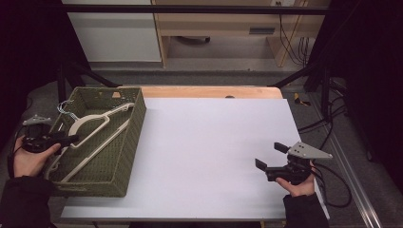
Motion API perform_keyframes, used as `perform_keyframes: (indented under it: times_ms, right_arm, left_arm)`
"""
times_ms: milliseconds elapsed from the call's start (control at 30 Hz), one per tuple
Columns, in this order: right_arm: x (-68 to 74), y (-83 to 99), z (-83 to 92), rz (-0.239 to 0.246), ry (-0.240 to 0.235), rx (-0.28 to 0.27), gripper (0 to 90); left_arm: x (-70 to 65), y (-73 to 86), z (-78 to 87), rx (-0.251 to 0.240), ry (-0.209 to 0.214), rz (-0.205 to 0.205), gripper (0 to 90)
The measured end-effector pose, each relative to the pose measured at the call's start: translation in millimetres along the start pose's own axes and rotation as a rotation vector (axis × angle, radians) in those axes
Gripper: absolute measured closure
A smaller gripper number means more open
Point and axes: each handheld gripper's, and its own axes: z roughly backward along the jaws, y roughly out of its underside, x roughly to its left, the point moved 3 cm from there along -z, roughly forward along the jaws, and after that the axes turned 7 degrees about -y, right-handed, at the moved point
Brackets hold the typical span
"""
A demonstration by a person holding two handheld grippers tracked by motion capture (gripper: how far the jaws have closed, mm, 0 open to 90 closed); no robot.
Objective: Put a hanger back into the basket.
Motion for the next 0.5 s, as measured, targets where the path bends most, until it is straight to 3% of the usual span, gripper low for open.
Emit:
perform_keyframes:
  times_ms: [133, 200, 233, 300, 333, 400, 467, 500]
  right_arm:
    - [-0.1, -0.4, 1.3, -0.004, 0.002, -0.004, 4.4]
    - [-0.6, -0.9, 3.2, -0.005, 0.007, -0.008, 4.2]
    - [-0.6, -0.9, 3.2, -0.005, 0.007, -0.008, 4.2]
    - [-1.4, -1.3, 5.0, -0.001, 0.008, -0.013, 3.7]
    - [-1.5, -1.5, 5.4, -0.004, 0.011, -0.015, 3.5]
    - [-2.5, -1.7, 6.8, -0.004, 0.013, -0.021, 3.3]
    - [-2.6, -1.9, 7.7, -0.01, 0.015, -0.027, 2.9]
    - [-2.8, -2.0, 8.0, -0.01, 0.016, -0.028, 2.7]
  left_arm:
    - [-17.1, -8.7, 17.0, -0.101, 0.019, -0.014, 29.0]
    - [-37.9, -15.4, 29.3, -0.163, 0.055, -0.063, 23.7]
    - [-37.9, -15.4, 29.3, -0.163, 0.055, -0.063, 21.8]
    - [-59.9, -21.8, 39.7, -0.226, 0.102, -0.089, 18.2]
    - [-59.9, -21.8, 39.7, -0.226, 0.102, -0.089, 15.9]
    - [-92.0, -28.6, 51.1, -0.301, 0.162, -0.113, 11.6]
    - [-96.1, -29.2, 52.5, -0.311, 0.171, -0.117, 9.9]
    - [-106.4, -30.3, 55.9, -0.333, 0.195, -0.124, 9.4]
